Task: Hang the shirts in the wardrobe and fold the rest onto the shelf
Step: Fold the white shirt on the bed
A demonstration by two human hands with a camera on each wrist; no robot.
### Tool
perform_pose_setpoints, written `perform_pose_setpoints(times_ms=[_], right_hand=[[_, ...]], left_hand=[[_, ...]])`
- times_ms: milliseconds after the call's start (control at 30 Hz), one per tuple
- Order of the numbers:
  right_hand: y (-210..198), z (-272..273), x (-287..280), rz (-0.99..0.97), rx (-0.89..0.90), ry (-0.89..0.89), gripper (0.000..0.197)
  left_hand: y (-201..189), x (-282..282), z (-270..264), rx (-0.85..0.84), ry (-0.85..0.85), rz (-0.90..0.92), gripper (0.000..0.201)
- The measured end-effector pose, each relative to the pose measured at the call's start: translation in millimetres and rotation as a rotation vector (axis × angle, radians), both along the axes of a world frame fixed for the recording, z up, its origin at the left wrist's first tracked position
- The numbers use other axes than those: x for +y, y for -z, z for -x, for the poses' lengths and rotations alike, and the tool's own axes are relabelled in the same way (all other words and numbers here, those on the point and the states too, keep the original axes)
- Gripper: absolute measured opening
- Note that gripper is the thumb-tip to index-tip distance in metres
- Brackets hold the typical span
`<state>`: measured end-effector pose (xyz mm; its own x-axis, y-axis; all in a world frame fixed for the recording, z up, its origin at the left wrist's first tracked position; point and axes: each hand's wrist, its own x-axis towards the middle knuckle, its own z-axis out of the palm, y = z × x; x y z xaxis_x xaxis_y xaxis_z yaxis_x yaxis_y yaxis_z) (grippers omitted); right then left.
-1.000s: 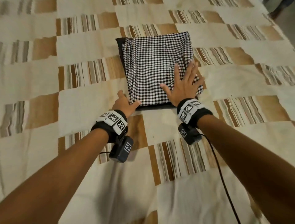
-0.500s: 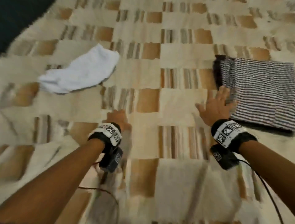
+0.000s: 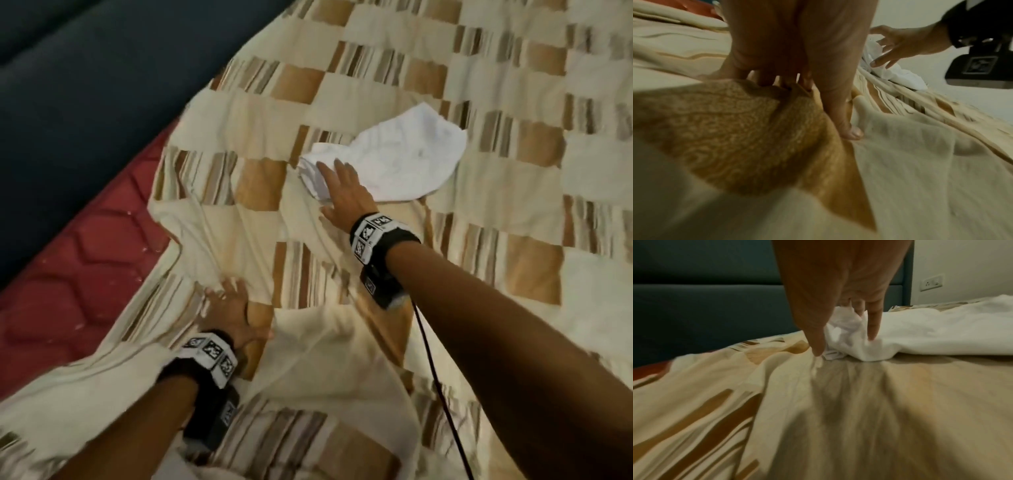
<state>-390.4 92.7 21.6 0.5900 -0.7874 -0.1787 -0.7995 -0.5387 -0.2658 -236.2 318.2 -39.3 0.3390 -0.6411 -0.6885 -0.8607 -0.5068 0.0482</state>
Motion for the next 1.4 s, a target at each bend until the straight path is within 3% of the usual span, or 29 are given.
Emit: perform_pose_setpoints(times_ms=[100,233,333,433,500,600,633,700,833,900,967,1067,1133,1200,1267,1333,1400], right_hand=[[6.9,-27.5,-22.4,-0.037,0.024,0.076,0.065],[-8.1,-14.5,-13.4,-0.188,0.161,0.163,0.037],[-41.3,13.6,22.7,-0.313,0.144,0.136,0.036],[-74.2,44.9,53.8,-0.576,0.039,0.149,0.035],[-103.4,56.0,64.3,-0.744,-0.107,0.209,0.031],[-169.0,67.5,74.0,-0.787,-0.312,0.278,0.011],[-195.8,73.5,76.6,-0.787,-0.370,0.284,0.007],[-248.7,94.7,79.6,-0.748,-0.438,0.259,0.012],[-348.9,161.9,81.2,-0.558,-0.441,0.140,0.003],[-392.6,197.2,87.2,-0.498,-0.410,0.131,0.021],[-438.0,229.3,99.1,-0.435,-0.353,0.105,0.026],[-510.5,269.9,121.1,-0.330,-0.364,0.059,0.023],[-555.7,291.2,136.2,-0.227,-0.373,0.021,0.021],[-597.2,305.8,161.0,-0.183,-0.378,-0.023,0.042],[-629.6,312.0,190.0,-0.232,-0.450,-0.108,0.063],[-654.5,315.3,217.2,-0.244,-0.458,-0.182,0.063],[-673.6,321.7,233.3,-0.160,-0.456,-0.178,0.051]], left_hand=[[1.2,-5.0,3.2,0.070,-0.068,-0.030,0.132],[-1.8,-6.1,2.0,0.116,-0.085,-0.044,0.130],[-17.3,-8.3,2.8,0.126,-0.072,-0.063,0.127],[-55.4,-9.4,0.5,0.149,-0.068,-0.060,0.119],[-93.6,-11.8,4.9,0.328,-0.151,0.020,0.122],[-166.7,-25.0,40.1,0.566,-0.139,0.255,0.140],[-190.4,-30.7,56.1,0.567,-0.116,0.330,0.131],[-239.0,-39.4,88.9,0.522,-0.124,0.457,0.083],[-341.9,-43.0,132.6,0.615,-0.123,0.726,0.042],[-396.1,-34.0,151.1,0.660,-0.060,0.811,0.038],[-447.5,-21.9,167.7,0.682,-0.012,0.875,0.043],[-513.9,-5.9,191.0,0.643,0.064,0.975,0.012],[-554.1,5.3,206.7,0.630,0.119,1.065,0.020],[-596.3,21.3,231.6,0.633,0.164,1.086,0.012],[-634.5,33.6,258.1,0.642,0.236,1.096,0.020],[-669.7,42.6,283.9,0.640,0.328,1.131,0.029],[-703.3,50.8,304.4,0.618,0.378,1.148,0.030]])
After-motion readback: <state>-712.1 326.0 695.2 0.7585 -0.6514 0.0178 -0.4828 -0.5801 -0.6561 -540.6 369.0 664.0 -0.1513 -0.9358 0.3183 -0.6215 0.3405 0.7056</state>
